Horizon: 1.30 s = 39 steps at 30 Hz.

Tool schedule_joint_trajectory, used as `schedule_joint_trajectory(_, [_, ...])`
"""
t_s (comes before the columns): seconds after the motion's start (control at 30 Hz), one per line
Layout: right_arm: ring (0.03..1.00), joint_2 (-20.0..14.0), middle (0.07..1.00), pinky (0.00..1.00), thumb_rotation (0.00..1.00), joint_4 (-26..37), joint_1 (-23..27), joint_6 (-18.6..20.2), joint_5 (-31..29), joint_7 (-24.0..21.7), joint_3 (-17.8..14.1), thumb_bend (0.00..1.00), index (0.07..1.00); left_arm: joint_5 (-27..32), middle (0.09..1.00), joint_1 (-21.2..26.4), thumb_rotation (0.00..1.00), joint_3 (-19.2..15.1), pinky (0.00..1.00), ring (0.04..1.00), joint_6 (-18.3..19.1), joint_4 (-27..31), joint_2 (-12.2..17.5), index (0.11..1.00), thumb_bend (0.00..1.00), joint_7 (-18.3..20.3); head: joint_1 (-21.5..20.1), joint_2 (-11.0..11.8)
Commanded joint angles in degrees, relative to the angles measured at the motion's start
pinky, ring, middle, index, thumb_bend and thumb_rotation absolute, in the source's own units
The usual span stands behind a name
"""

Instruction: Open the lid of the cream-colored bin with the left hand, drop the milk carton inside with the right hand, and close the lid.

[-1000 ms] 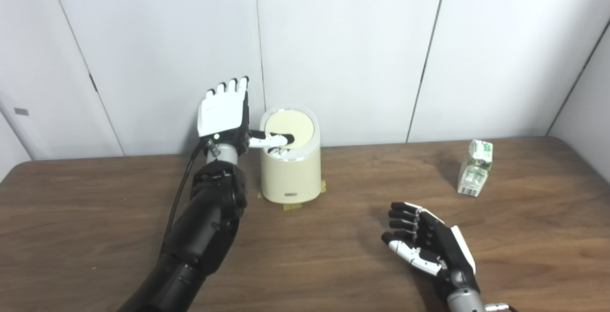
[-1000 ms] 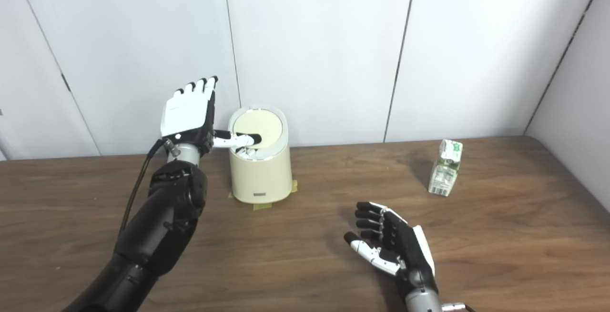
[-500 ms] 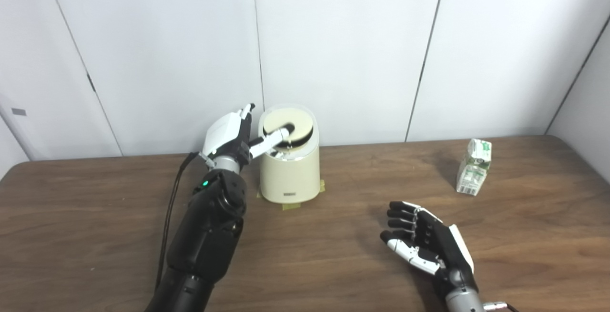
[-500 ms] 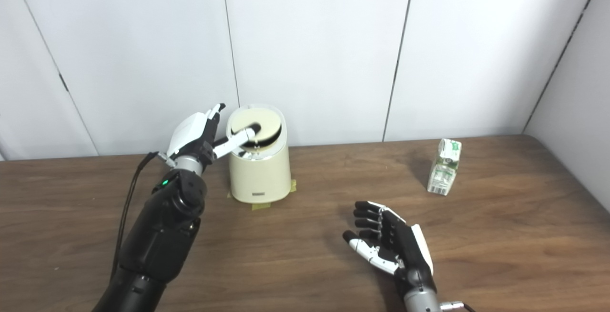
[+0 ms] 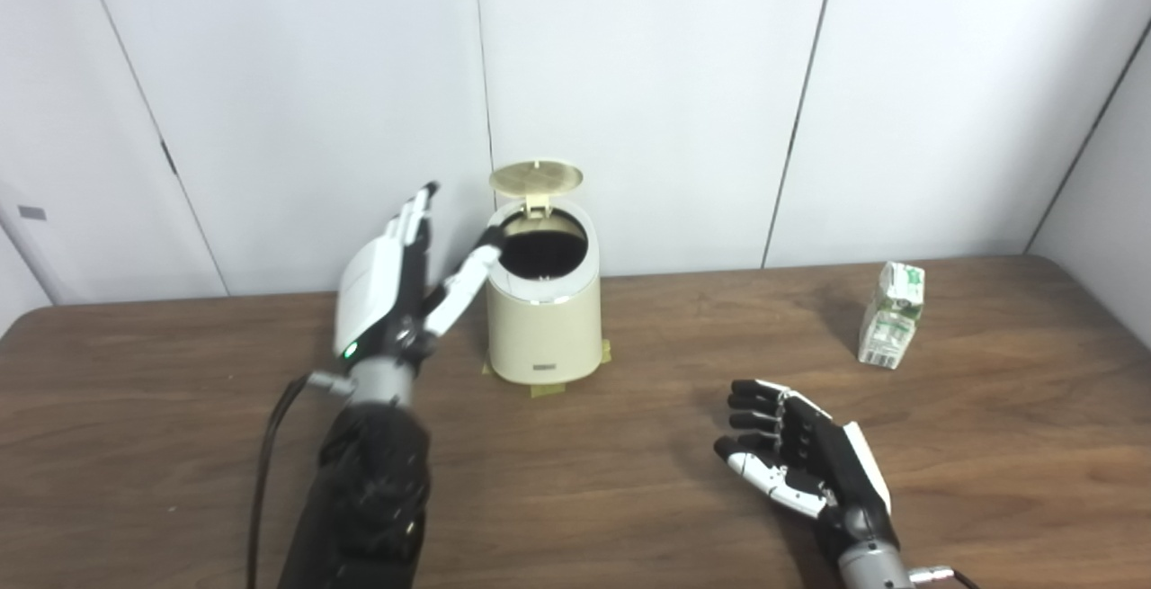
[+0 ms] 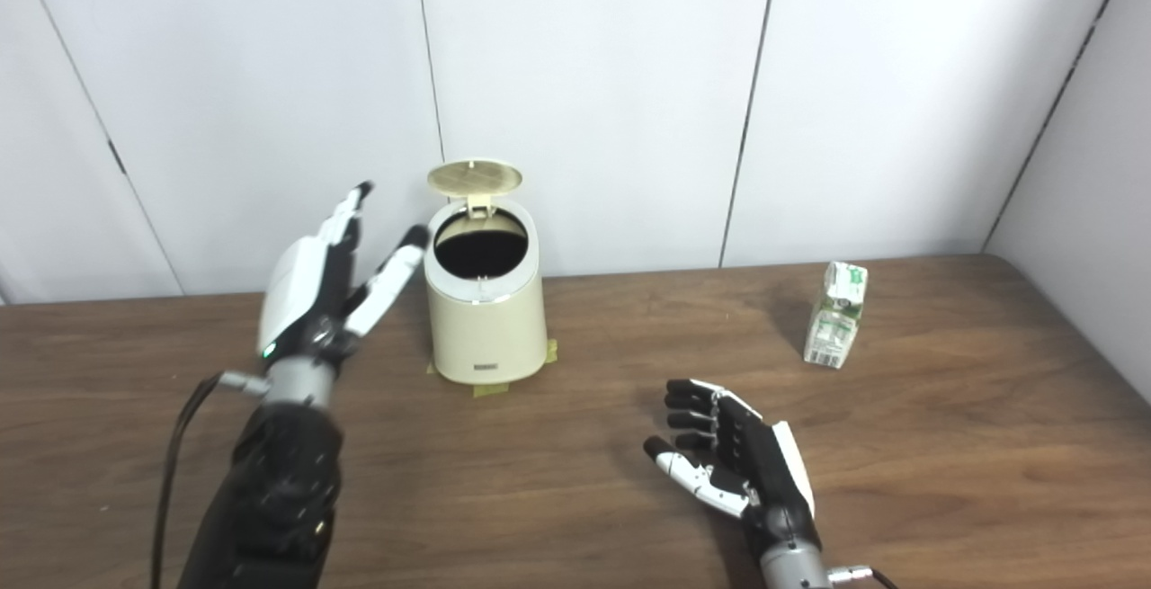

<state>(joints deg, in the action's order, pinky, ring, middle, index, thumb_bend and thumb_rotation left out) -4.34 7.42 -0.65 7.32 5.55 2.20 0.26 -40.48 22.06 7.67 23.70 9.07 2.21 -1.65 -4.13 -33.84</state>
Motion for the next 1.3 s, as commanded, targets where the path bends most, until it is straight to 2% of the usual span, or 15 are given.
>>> schedule_joint_trajectory(0.0, [0.695,-0.13,0.722,0.63,0.13,-0.15,0.98,0.15,-0.4,-0.85,0.06,0.3,0.707,0.82,1.0,0.62,1.0,-0.29,1.0,1.0,-2.5,3.71,0.36,1.0,0.58,-1.32,-0.08,-0.03])
schedule_joint_trajectory(0.2, [0.694,0.43,0.704,0.62,0.09,0.6,1.33,-1.74,-0.11,0.7,-0.88,0.3,0.693,4.12,1.0,-5.52,1.0,-1.39,1.0,1.0,-5.15,8.13,0.49,1.0,0.55,-2.09,0.03,0.28])
schedule_joint_trajectory(0.3, [0.666,-0.64,0.685,0.59,0.07,4.11,2.51,-1.4,3.96,2.31,-1.27,0.34,0.675,8.65,1.0,-8.51,1.0,-2.92,1.0,1.0,-7.7,9.32,0.08,1.0,0.53,-2.44,-0.36,0.62])
schedule_joint_trajectory(0.33, [0.658,-1.72,0.679,0.58,0.05,5.24,3.1,-1.62,6.55,2.7,-1.2,0.35,0.669,10.65,1.0,-9.58,1.0,-3.38,1.0,1.0,-10.07,9.23,0.26,1.0,0.53,-2.66,-0.4,0.67])
schedule_joint_trajectory(0.47, [0.457,-5.37,0.533,0.34,0.08,7.56,5.52,-2.37,13.63,3.34,-1.62,0.5,0.605,16.53,1.0,-13.31,1.0,-4.81,0.95,0.997,-19.67,7.39,1.18,0.996,0.49,-4.08,-1.0,0.8])
schedule_joint_trajectory(0.53, [0.499,-7.59,0.563,0.39,0.08,8.36,6.76,-2.84,15.17,2.88,-2.1,0.55,0.609,18.83,0.985,-15.31,1.0,-5.43,0.91,0.976,-23.34,6.68,1.51,0.972,0.47,-4.44,-1.23,0.82])
schedule_joint_trajectory(0.57, [0.589,-9.07,0.63,0.5,0.08,8.36,7.53,-3.24,16.04,2.71,-2.32,0.65,0.634,19.87,0.953,-16.36,1.0,-5.8,0.88,0.944,-24.94,6.33,1.61,0.939,0.47,-4.53,-1.46,0.79])
schedule_joint_trajectory(0.6, [0.597,-10.88,0.636,0.51,0.09,8.6,8.65,-3.42,17.31,2.46,-2.59,0.66,0.637,20.84,0.95,-17.68,1.0,-6.12,0.87,0.942,-26.66,5.98,1.79,0.935,0.47,-4.54,-1.59,0.78])
schedule_joint_trajectory(0.63, [0.628,-12.04,0.654,0.55,0.15,8.74,9.39,-3.48,18.2,2.33,-2.74,0.71,0.643,21.46,0.939,-18.51,1.0,-6.37,0.86,0.93,-27.87,5.69,1.9,0.924,0.47,-4.49,-1.83,0.74])
schedule_joint_trajectory(0.7, [0.646,-14.59,0.663,0.58,0.25,10.26,11.58,-2.06,21.14,1.27,-2.56,0.78,0.648,21.82,0.926,-20.43,0.99,-6.72,0.84,0.918,-29.43,5.37,2.23,0.909,0.45,-4.34,-1.83,0.74])
schedule_joint_trajectory(0.77, [0.645,-15.91,0.662,0.57,0.26,11.29,12.92,-1.15,22.7,0.38,-2.38,0.82,0.653,21.93,0.924,-21.31,0.98,-6.92,0.84,0.915,-30.1,5.17,2.32,0.905,0.44,-4.2,-2.2,0.61])
schedule_joint_trajectory(0.9, [0.655,-20.51,0.678,0.58,0.28,14.78,17.09,4.43,28.67,-5.87,-1.19,0.88,0.675,22.23,0.928,-23.06,0.92,-7.05,0.85,0.917,-33.04,3.52,2.61,0.908,0.38,-4.39,-2.59,0.46])
schedule_joint_trajectory(0.97, [0.663,-23.01,0.707,0.54,0.33,16.47,19.83,8.55,32.84,-10.79,-0.27,0.93,0.701,22.39,0.93,-23.65,0.9,-7.16,0.85,0.918,-34.18,2.71,2.71,0.911,0.4,-4.44,-2.82,0.45])
schedule_joint_trajectory(1.1, [0.717,-27.84,0.78,0.55,0.29,18.4,26.19,14.63,36.95,-21.25,1.33,0.99,0.762,22.36,0.924,-24.12,0.89,-7.53,0.86,0.915,-35.14,1.83,2.5,0.907,0.41,-4.56,-3.45,0.54])
schedule_joint_trajectory(1.27, [0.728,-29.91,0.797,0.56,0.28,15.69,31.16,18.33,39.27,-25.51,1.6,1.0,0.786,22.64,0.929,-24.45,0.87,-7.82,0.86,0.92,-35.76,1.22,2.49,0.915,0.4,-4.28,-4.09,0.39])
